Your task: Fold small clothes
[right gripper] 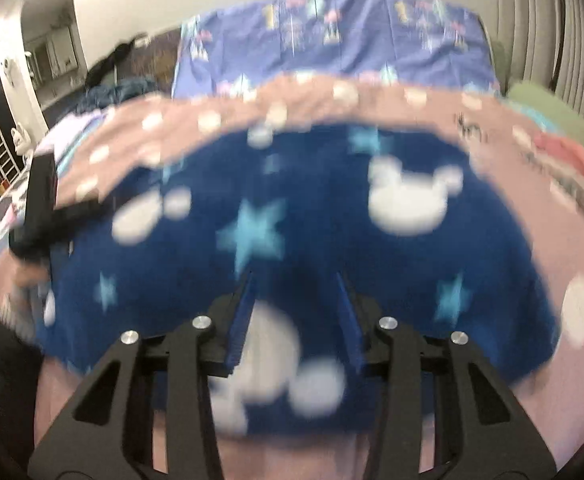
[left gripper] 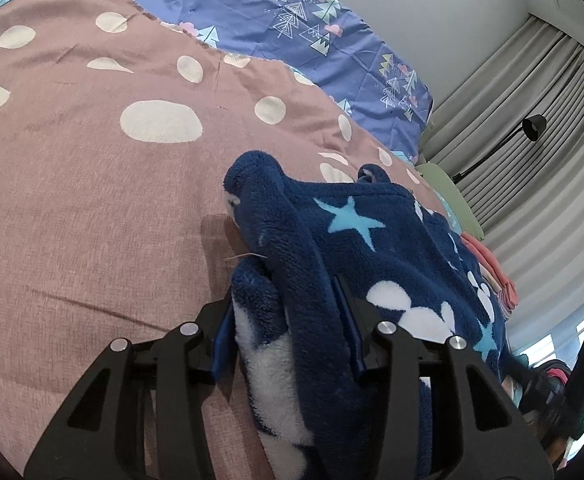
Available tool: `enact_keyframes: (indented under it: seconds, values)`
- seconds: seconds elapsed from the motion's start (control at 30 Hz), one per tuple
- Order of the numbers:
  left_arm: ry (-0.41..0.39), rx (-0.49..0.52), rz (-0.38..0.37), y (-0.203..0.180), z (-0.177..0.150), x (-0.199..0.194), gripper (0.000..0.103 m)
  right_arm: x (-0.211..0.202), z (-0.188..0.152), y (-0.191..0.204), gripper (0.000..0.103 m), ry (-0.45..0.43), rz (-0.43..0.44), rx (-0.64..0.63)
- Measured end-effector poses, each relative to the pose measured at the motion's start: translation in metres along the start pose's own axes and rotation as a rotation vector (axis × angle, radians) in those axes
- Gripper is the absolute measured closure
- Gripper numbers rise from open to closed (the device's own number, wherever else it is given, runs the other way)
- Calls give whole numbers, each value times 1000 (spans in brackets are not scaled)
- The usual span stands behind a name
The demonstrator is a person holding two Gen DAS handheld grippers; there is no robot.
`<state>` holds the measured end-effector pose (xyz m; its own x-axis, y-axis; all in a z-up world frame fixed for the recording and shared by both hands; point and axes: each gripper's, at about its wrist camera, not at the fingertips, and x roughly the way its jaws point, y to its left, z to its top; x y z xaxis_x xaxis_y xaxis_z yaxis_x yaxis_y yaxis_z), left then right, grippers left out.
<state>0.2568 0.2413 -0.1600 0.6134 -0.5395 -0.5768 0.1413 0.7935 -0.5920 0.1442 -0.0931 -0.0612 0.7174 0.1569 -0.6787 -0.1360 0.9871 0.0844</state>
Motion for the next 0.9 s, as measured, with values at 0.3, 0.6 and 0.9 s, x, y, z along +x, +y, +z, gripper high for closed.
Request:
enact_keyframes:
  seconds: [0.3,0.6,0.9]
  values:
    - [-2,1,3,-2,1,3,60,55,16,-7,59,168,59,48]
    - [-2,-10,-20,-1,0,4,59,172,81,-25,56,311,73,118]
    - [1,-20,-47,3,2,5,59,124,76,-23,54,145,78,113]
